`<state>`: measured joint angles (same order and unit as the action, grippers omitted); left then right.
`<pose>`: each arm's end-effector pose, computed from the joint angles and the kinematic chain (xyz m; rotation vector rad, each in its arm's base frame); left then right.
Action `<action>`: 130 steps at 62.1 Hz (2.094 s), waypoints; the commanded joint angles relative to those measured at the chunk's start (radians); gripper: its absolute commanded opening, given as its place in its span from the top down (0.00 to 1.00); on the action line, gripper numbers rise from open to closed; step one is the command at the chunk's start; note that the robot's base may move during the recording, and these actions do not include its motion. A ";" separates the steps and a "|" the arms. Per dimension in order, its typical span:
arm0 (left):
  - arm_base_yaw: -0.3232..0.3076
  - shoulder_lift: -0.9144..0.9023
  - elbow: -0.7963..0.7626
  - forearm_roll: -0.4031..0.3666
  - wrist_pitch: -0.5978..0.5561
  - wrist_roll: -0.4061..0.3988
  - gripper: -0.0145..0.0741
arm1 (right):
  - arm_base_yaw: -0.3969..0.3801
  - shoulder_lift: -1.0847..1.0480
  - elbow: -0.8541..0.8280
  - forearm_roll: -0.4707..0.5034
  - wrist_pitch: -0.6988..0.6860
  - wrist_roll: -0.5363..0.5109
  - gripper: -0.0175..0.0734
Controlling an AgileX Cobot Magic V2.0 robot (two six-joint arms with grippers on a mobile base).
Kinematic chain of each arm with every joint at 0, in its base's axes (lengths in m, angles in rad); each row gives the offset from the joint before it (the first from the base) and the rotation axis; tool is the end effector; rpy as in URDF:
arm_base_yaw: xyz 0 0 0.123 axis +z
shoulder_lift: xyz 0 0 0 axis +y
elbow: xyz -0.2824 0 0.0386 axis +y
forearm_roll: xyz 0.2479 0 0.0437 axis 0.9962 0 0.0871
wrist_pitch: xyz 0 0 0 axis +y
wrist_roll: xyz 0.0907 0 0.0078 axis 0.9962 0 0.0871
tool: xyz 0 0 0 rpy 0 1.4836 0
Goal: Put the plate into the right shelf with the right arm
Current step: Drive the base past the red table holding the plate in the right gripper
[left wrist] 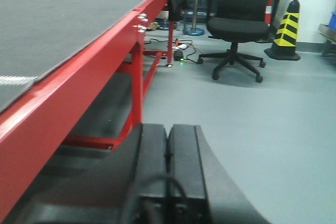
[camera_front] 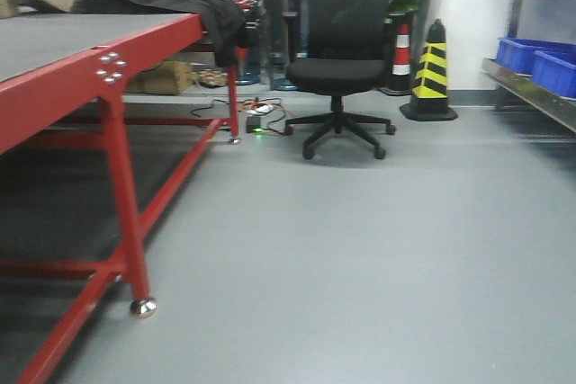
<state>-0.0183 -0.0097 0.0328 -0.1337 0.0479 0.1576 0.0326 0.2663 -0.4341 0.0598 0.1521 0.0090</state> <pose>0.0571 -0.0016 0.1982 0.0379 1.5537 -0.0004 0.0653 0.0030 0.3283 0.0187 1.4681 0.0886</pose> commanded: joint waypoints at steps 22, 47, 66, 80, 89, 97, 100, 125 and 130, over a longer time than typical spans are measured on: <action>-0.002 -0.010 0.010 -0.008 -0.090 -0.007 0.98 | -0.007 0.010 -0.027 -0.008 -0.099 -0.009 0.75; -0.002 -0.010 0.010 -0.008 -0.090 -0.007 0.98 | -0.007 0.010 -0.027 -0.008 -0.099 -0.009 0.75; -0.002 -0.010 0.010 -0.008 -0.090 -0.007 0.98 | -0.007 0.010 -0.027 -0.008 -0.099 -0.009 0.75; -0.002 -0.010 0.010 -0.008 -0.090 -0.007 0.98 | -0.007 0.010 -0.027 -0.008 -0.099 -0.009 0.75; -0.002 -0.010 0.010 -0.008 -0.090 -0.007 0.98 | -0.007 0.010 -0.027 -0.008 -0.099 -0.009 0.75; -0.002 -0.010 0.010 -0.008 -0.090 -0.007 0.98 | -0.007 0.010 -0.027 -0.008 -0.099 -0.009 0.75; -0.002 -0.010 0.010 -0.008 -0.090 -0.007 0.98 | -0.007 0.010 -0.027 -0.008 -0.099 -0.009 0.75; -0.002 -0.010 0.010 -0.008 -0.090 -0.007 0.98 | -0.007 0.010 -0.027 -0.008 -0.099 -0.009 0.75; -0.002 -0.010 0.010 -0.008 -0.090 -0.007 0.98 | -0.007 0.010 -0.027 -0.008 -0.099 -0.009 0.75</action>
<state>-0.0183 -0.0097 0.0328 -0.1337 0.0479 0.1576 0.0326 0.2663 -0.4341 0.0598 0.1521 0.0090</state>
